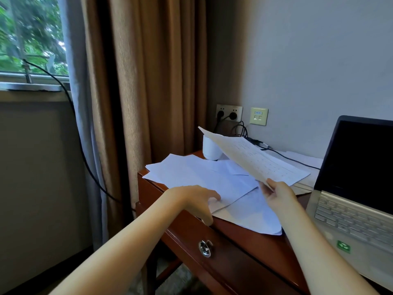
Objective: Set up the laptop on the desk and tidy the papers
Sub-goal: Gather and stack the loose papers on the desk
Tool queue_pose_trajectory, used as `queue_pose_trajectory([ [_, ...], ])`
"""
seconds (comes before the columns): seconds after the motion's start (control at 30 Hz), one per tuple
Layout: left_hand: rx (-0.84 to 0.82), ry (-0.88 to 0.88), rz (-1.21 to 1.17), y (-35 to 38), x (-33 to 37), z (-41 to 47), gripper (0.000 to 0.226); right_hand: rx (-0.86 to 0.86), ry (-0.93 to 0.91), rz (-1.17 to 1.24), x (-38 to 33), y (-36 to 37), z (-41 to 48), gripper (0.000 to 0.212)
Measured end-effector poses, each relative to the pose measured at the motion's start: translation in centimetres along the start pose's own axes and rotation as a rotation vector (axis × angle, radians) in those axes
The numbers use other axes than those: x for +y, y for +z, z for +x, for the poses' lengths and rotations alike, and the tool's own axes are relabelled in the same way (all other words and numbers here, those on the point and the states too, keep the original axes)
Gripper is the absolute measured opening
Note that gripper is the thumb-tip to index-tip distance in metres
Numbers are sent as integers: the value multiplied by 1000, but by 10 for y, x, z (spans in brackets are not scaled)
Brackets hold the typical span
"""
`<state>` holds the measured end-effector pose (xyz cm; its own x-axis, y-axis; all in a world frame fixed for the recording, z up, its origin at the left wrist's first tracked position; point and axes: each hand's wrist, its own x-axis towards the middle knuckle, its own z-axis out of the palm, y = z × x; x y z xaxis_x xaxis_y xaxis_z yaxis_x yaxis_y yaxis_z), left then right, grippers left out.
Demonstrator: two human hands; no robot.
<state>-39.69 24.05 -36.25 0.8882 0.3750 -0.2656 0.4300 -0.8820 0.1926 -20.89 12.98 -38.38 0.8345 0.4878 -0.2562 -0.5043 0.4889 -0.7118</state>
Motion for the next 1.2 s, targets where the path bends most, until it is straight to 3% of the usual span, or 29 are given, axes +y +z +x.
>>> queue_pose_trajectory([
  [0.2,-36,2,141,-1,6,-2,84,19,14,114,-1,-7,6,42],
  [0.37,94,31,-2,-10,-5,-2,51,44,16,155,-2,-7,4,42],
  [0.5,180,50,-18,-1,-17,0,45,52,23,172,-2,-6,2,42],
  [0.73,560,-69,-46,12,-43,-2,30,56,26,168,-6,-13,9,41],
  [0.87,857,-130,-391,11,-57,-6,27,81,-23,153,-9,-9,2,41],
  [1.0,1152,-319,-866,6,-59,-9,19,121,-123,43,-11,-4,-8,21],
  [1.1,1337,-376,-990,1,-55,-12,22,174,-171,-113,-12,0,-17,23],
  [1.2,1429,-296,-968,-4,-45,-15,26,199,-211,-258,-11,4,-26,21],
])
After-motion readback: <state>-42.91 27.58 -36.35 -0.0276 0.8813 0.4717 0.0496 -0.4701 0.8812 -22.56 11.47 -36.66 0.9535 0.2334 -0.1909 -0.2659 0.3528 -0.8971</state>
